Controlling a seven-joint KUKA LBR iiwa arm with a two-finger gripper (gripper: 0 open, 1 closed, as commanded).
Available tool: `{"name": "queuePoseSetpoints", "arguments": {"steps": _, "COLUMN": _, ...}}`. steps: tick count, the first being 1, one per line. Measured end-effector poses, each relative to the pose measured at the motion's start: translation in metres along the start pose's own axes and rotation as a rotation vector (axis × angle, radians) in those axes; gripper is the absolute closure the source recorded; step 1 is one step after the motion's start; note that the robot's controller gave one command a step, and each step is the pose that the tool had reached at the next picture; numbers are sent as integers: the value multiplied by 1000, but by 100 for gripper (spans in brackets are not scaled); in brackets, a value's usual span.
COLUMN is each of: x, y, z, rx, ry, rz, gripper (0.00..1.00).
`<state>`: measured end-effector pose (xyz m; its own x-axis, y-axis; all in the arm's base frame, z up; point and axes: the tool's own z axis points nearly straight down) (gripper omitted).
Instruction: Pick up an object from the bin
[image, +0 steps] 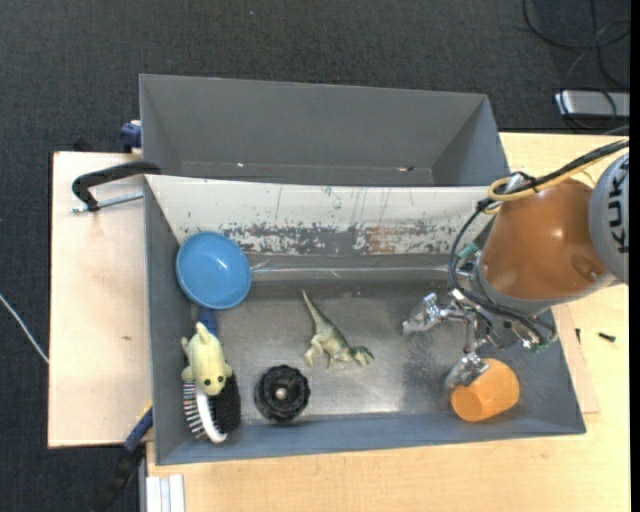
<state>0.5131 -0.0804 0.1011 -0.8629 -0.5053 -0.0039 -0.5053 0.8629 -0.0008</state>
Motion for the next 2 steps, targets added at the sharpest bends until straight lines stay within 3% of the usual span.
{"name": "queuePoseSetpoints", "arguments": {"steps": 1, "x": -47, "y": 56, "z": -12, "rx": -1, "ry": -4, "rz": -150, "gripper": 0}}
{"name": "queuePoseSetpoints", "arguments": {"steps": 2, "x": -101, "y": 137, "z": -18, "rx": -3, "ry": -5, "rz": -195, "gripper": 0}}
